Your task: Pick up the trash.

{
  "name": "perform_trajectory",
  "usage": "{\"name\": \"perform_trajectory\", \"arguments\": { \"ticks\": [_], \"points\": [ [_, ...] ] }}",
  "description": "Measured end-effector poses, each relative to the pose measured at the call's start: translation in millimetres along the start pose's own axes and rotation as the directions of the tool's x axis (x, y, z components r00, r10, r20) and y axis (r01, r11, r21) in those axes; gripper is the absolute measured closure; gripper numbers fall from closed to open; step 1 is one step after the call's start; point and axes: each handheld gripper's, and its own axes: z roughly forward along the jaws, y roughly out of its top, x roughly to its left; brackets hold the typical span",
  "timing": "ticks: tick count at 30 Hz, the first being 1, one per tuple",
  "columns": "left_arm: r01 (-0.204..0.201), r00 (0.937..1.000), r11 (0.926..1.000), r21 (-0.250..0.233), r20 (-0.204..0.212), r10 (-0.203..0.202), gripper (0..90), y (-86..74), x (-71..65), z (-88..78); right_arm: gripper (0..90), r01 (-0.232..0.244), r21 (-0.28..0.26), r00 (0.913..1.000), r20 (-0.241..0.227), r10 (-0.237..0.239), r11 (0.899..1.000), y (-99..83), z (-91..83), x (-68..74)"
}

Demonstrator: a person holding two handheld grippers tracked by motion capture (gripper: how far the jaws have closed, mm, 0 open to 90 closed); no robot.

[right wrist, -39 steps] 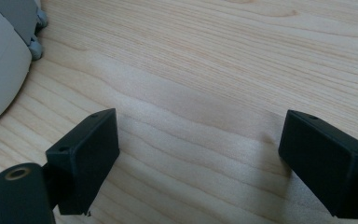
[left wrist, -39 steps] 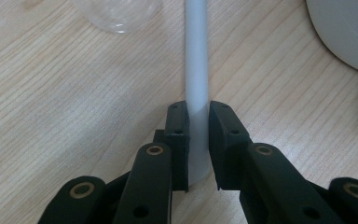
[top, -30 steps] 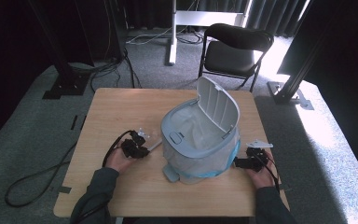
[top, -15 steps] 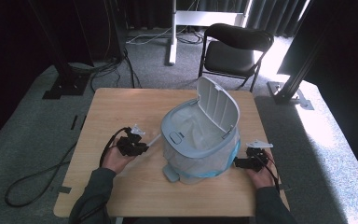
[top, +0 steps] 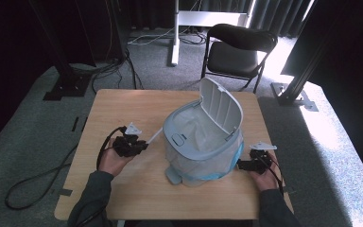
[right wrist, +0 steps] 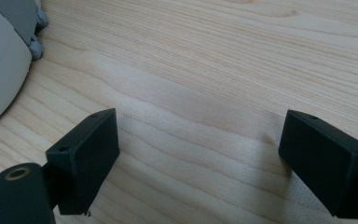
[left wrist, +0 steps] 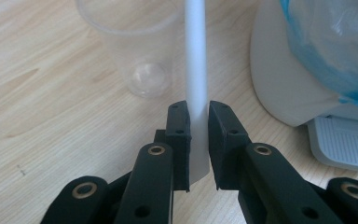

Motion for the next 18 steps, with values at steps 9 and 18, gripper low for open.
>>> {"name": "perform_trajectory", "arguments": {
  "ticks": [9, 18],
  "points": [
    [0.008, 0.9999, 0.9982, -0.059, 0.013, -0.008, 79.2, 0.9, 2.1, -15.9, 11.2, 0.0, 0.0, 1.0, 0.0, 0.0, 1.0, 0.0, 0.0, 0.0],
    [0.027, 0.9994, 0.9907, -0.133, 0.027, -0.023, 79.1, 2.3, 5.1, -31.9, 11.2, 0.0, 0.0, 1.0, 0.0, 0.0, 1.0, 0.0, 0.0, 0.0]
  ]
}}
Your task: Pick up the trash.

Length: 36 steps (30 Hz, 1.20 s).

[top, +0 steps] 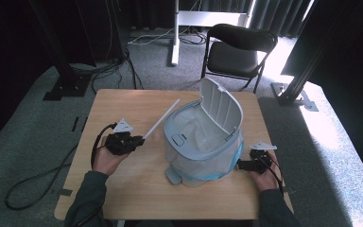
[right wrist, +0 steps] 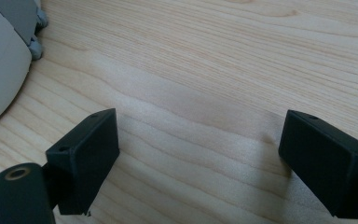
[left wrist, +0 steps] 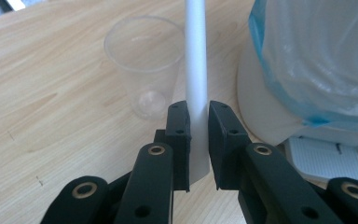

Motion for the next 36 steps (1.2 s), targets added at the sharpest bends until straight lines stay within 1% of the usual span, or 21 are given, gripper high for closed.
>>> {"name": "perform_trajectory", "arguments": {
  "ticks": [3, 10, 14, 17, 20, 25, 27, 29, 31, 34, 36],
  "points": [
    [0.005, 0.9998, 0.9996, -0.028, 0.018, -0.004, 79.1, 1.1, 1.0, -5.5, 11.2, 0.0, 0.0, 1.0, 0.0, 0.0, 1.0, 0.0, 0.0, 0.0],
    [0.019, 0.999, 0.9968, -0.078, 0.043, -0.015, 79.1, 0.0, 3.8, -15.5, 11.2, 0.0, 0.0, 1.0, 0.0, 0.0, 1.0, 0.0, 0.0, 0.0],
    [0.019, 0.9988, 0.9955, -0.093, 0.047, -0.014, 79.1, -0.9, 4.4, -19.8, 11.2, 0.0, 0.0, 1.0, 0.0, 0.0, 1.0, 0.0, 0.0, 0.0],
    [0.02, 0.998, 0.9934, -0.113, 0.062, -0.013, 79.1, -0.9, 4.8, -24.8, 11.2, 0.0, 0.0, 1.0, 0.0, 0.0, 1.0, 0.0, 0.0, 0.0],
    [0.012, 0.9973, 0.9918, -0.127, 0.073, -0.003, 79.1, -0.1, 3.0, -29.2, 11.2, 0.0, 0.0, 1.0, 0.0, 0.0, 1.0, 0.0, 0.0, 0.0],
    [0.005, 0.9938, 0.9879, -0.155, 0.111, 0.012, 79.1, 1.6, -2.9, -35.1, 11.2, 0.0, 0.0, 1.0, 0.0, 0.0, 1.0, 0.0, 0.0, 0.0],
    [0.001, 0.9929, 0.9867, -0.162, 0.117, 0.018, 79.1, 2.5, -4.3, -37.0, 11.2, 0.0, 0.0, 1.0, 0.0, 0.0, 1.0, 0.0, 0.0, 0.0],
    [-0.004, 0.9909, 0.9849, -0.173, 0.132, 0.027, 79.1, 3.7, -5.6, -39.8, 11.2, 0.0, 0.0, 1.0, 0.0, 0.0, 1.0, 0.0, 0.0, 0.0],
    [-0.013, 0.9898, 0.9833, -0.182, 0.137, 0.038, 79.1, 5.0, -7.1, -42.4, 11.2, 0.0, 0.0, 1.0, 0.0, 0.0, 1.0, 0.0, 0.0, 0.0],
    [-0.02, 0.9852, 0.9784, -0.206, 0.162, 0.055, 79.1, 6.1, -9.9, -46.5, 11.2, 0.0, 0.0, 1.0, 0.0, 0.0, 1.0, 0.0, 0.0, 0.0],
    [-0.033, 0.9838, 0.9761, -0.215, 0.165, 0.07, 79.1, 7.1, -12.1, -49.2, 11.2, 0.0, 0.0, 1.0, 0.0, 0.0, 1.0, 0.0, 0.0, 0.0]
  ]
}}
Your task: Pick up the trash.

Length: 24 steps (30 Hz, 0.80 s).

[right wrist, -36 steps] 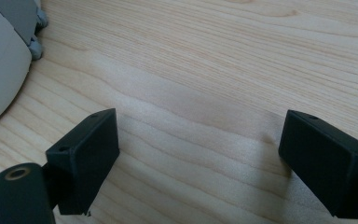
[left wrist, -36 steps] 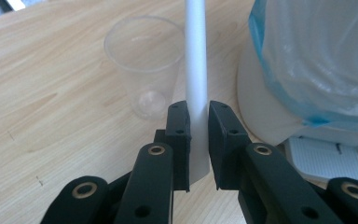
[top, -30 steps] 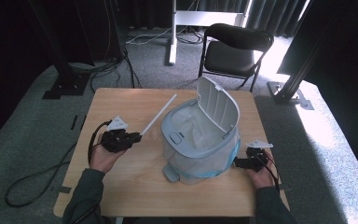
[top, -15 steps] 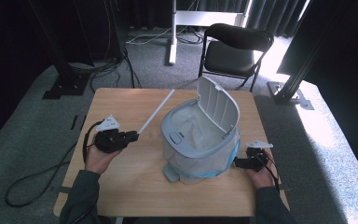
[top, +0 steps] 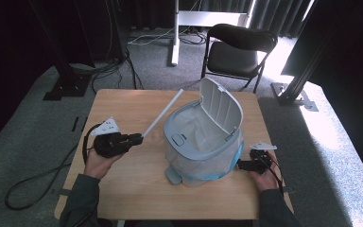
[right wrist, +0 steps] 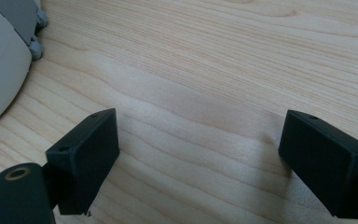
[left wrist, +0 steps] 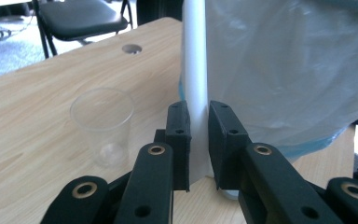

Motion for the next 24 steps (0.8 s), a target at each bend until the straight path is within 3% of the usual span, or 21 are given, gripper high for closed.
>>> {"name": "perform_trajectory", "arguments": {
  "ticks": [3, 15, 24],
  "points": [
    [-0.013, 0.9999, 0.9999, -0.009, 0.001, 0.013, 79.1, 2.4, -3.5, -2.3, 11.2, 0.0, 0.0, 1.0, 0.0, 0.0, 1.0, 0.0, 0.0, 0.0],
    [-0.06, 0.9956, 0.998, -0.019, 0.071, 0.061, 79.1, 5.6, -14.3, -5.1, 11.2, 0.0, 0.0, 1.0, 0.0, 0.0, 1.0, 0.0, 0.0, 0.0],
    [-0.093, 0.9929, 0.9954, 0.023, 0.077, 0.091, 79.1, 8.4, -16.5, 4.0, 11.2, 0.0, 0.0, 1.0, 0.0, 0.0, 1.0, 0.0, 0.0, 0.0]
  ]
}}
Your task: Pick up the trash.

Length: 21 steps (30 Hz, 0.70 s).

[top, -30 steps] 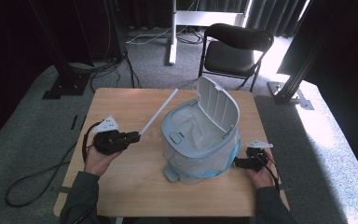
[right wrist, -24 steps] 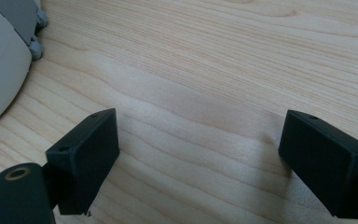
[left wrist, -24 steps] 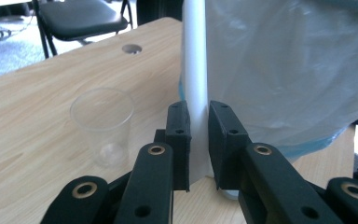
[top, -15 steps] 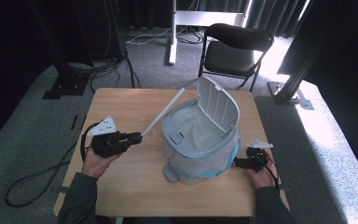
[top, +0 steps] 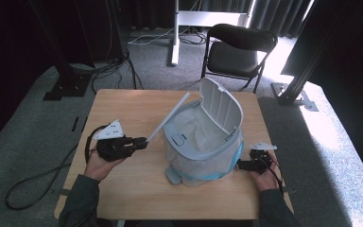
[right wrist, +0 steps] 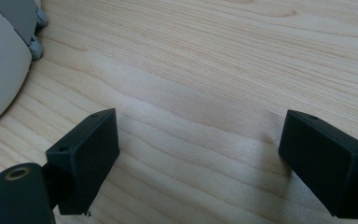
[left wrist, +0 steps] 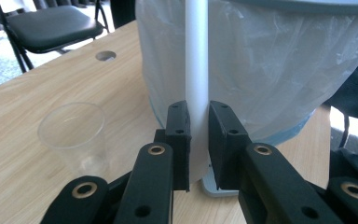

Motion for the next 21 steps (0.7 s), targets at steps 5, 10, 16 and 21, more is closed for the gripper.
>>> {"name": "perform_trajectory", "arguments": {
  "ticks": [5, 10, 16, 21],
  "points": [
    [-0.018, 0.9998, 0.9994, 0.03, -0.001, 0.018, 79.1, 3.1, -0.9, 7.9, 11.2, 0.0, 0.0, 1.0, 0.0, 0.0, 1.0, 0.0, 0.0, 0.0],
    [-0.027, 0.9996, 0.998, 0.058, 0.0, 0.027, 79.1, 5.4, 0.4, 14.0, 11.2, 0.0, 0.0, 1.0, 0.0, 0.0, 1.0, 0.0, 0.0, 0.0],
    [-0.036, 0.9993, 0.9959, 0.082, -0.009, 0.037, 79.0, 8.4, 1.5, 17.8, 11.2, 0.0, 0.0, 1.0, 0.0, 0.0, 1.0, 0.0, 0.0, 0.0],
    [-0.041, 0.9991, 0.9955, 0.085, -0.01, 0.042, 79.0, 10.2, 2.0, 19.3, 11.2, 0.0, 0.0, 1.0, 0.0, 0.0, 1.0, 0.0, 0.0, 0.0]
  ]
}}
